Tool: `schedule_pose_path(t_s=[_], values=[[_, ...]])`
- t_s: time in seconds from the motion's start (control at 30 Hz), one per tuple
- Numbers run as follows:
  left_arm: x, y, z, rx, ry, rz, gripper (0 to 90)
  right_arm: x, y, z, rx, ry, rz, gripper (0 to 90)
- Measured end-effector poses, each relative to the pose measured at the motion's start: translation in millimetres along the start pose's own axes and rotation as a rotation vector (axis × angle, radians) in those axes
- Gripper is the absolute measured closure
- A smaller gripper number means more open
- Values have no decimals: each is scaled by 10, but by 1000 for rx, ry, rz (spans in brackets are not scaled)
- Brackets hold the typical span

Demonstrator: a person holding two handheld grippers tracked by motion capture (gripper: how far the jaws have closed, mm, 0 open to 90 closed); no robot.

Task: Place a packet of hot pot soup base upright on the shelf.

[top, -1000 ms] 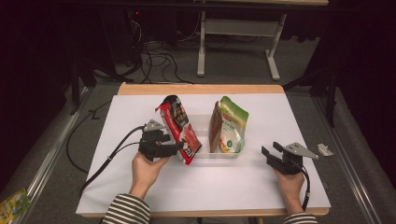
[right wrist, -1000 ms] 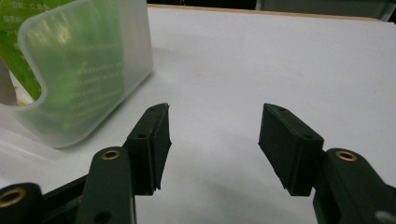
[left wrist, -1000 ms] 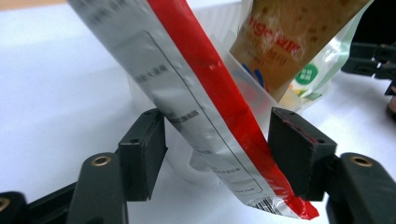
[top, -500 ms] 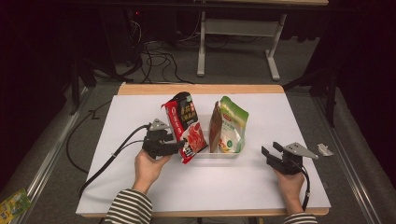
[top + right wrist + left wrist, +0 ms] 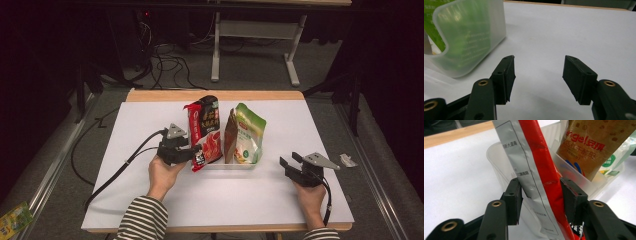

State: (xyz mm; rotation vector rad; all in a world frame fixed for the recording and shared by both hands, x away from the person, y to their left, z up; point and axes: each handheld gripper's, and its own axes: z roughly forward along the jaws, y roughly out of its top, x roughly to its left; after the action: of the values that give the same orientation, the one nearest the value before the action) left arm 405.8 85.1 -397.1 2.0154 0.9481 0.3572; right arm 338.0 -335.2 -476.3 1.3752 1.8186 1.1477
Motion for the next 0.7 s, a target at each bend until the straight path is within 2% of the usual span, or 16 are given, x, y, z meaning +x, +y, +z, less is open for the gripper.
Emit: schedule_pose_path(t_s=[0.13,0.2,0.27,0.3,0.4,0.53,0.7], values=[[-25,-22,-6,-8,6,12,559,1,0,0,0,1,-3,432],[-37,-29,-27,1,1,13,528,1,-1,-1,0,1,-1,431],[-48,-47,-50,42,-8,21,498,-1,-1,-2,-1,2,-2,430],[-65,-68,-59,63,1,36,479,-1,-1,-1,-1,3,0,430],[-116,-114,-101,91,3,73,477,0,0,0,1,3,-3,430],[-147,-134,-92,85,28,86,500,2,1,2,2,2,-6,430],[-116,-106,-40,66,47,69,517,2,2,5,4,0,-9,430]])
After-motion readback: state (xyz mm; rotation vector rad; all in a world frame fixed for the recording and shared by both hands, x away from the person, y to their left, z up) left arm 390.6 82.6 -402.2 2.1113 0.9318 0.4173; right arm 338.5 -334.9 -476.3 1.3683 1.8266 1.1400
